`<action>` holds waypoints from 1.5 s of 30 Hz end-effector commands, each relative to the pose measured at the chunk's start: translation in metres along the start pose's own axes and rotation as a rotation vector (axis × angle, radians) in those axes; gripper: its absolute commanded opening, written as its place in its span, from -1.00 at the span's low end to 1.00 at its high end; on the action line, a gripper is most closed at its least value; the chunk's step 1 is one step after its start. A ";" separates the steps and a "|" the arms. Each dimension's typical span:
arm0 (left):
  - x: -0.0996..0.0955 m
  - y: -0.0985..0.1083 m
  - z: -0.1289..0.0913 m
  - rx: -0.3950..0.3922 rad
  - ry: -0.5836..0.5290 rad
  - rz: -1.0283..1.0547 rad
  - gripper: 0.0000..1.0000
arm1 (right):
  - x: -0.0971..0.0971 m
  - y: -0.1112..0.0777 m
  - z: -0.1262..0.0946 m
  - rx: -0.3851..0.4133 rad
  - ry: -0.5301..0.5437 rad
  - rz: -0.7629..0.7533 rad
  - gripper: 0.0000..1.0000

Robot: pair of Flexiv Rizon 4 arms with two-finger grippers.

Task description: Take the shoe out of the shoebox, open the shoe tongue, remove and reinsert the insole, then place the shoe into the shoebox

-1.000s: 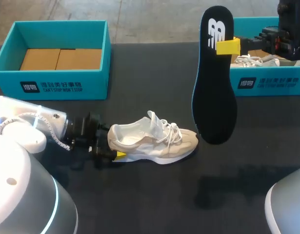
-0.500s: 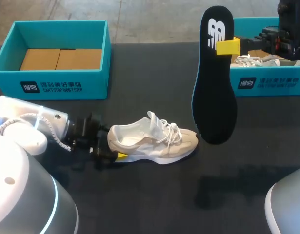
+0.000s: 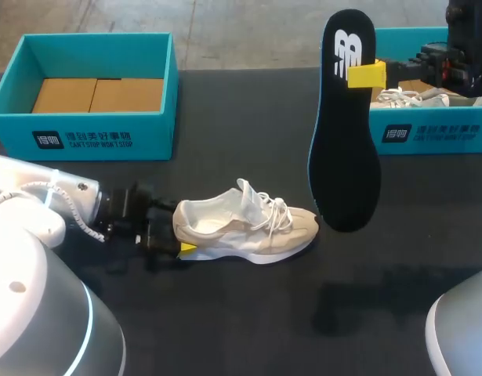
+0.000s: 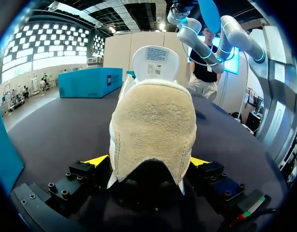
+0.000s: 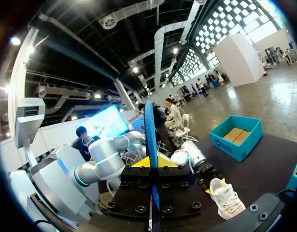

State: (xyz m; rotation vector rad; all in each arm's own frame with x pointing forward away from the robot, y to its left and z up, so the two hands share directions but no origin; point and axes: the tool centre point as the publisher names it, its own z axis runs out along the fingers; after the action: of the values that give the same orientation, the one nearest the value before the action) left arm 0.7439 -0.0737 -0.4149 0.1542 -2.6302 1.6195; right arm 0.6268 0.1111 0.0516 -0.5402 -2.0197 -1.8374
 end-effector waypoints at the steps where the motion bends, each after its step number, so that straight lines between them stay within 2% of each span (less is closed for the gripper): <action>1: 0.003 -0.003 -0.006 -0.001 -0.002 0.001 1.00 | -0.002 0.001 0.002 0.002 0.002 0.001 -1.00; 10: 0.004 -0.002 -0.016 -0.012 -0.008 0.002 1.00 | -0.002 0.001 0.002 0.002 0.002 0.001 -1.00; 23: 0.009 -0.007 -0.046 -0.062 -0.009 -0.028 1.00 | -0.002 0.001 0.002 0.002 0.002 0.001 -1.00; 35: 0.014 -0.014 -0.064 -0.176 -0.042 -0.025 1.00 | -0.002 0.001 0.002 0.002 0.002 0.001 -1.00; 45: 0.015 -0.025 -0.088 -0.277 -0.006 -0.039 1.00 | -0.002 0.001 0.002 0.002 0.002 0.001 -1.00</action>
State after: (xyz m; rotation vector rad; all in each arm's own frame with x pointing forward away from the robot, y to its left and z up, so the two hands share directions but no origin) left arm 0.7305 -0.0131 -0.3635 0.2037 -2.7831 1.2979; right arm 0.6268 0.1111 0.0515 -0.5402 -2.0197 -1.8375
